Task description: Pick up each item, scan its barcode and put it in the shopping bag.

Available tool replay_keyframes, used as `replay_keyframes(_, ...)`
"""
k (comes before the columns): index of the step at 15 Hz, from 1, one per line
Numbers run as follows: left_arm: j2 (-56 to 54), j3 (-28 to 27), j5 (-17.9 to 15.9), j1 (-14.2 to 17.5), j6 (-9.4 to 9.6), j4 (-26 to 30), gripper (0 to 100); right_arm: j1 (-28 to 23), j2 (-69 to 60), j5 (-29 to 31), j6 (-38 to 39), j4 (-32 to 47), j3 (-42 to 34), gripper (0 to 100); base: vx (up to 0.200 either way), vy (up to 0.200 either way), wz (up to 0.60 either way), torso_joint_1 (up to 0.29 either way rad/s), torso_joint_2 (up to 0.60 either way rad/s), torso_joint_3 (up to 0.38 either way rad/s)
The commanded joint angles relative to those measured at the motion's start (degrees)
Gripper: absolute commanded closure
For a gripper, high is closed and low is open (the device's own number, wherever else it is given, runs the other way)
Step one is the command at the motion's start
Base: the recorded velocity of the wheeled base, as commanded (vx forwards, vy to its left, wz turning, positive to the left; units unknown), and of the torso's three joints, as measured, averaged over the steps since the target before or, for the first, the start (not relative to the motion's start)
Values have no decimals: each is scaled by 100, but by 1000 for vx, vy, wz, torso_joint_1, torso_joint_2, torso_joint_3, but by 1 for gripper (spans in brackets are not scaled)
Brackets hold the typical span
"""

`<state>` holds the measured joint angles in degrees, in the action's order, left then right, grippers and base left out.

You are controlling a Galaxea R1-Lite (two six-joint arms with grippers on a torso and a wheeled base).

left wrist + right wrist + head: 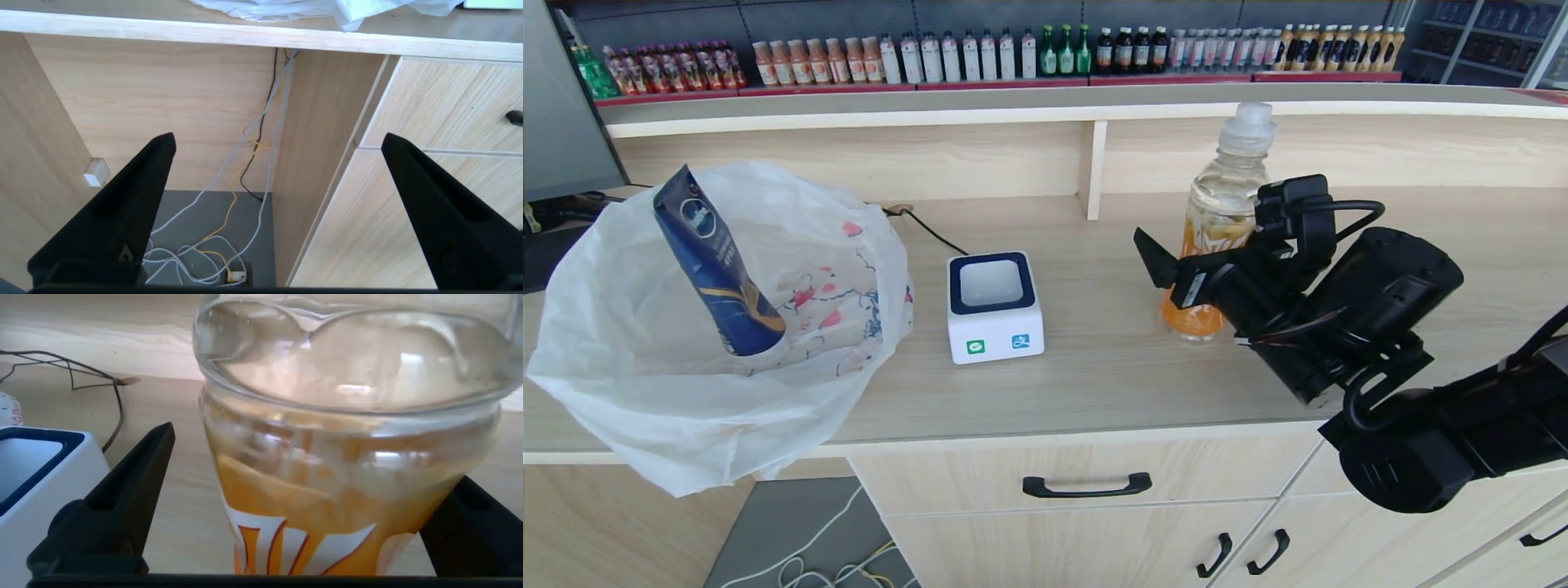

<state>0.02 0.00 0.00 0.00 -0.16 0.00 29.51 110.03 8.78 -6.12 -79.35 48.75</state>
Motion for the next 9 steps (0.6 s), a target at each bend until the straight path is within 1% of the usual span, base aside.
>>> replay_keyframes(1, -2, 0, 0, 0, -2, 0, 0, 2, -8, 1, -3, -2, 3, 100, 0, 0, 0, 0, 0, 0)
replay_keyframes(9, -2, 0, 0, -9, -2, 0, 0, 2, -254, 19, -12, -19, -23, 100, 0, 0, 0, 0, 0, 0)
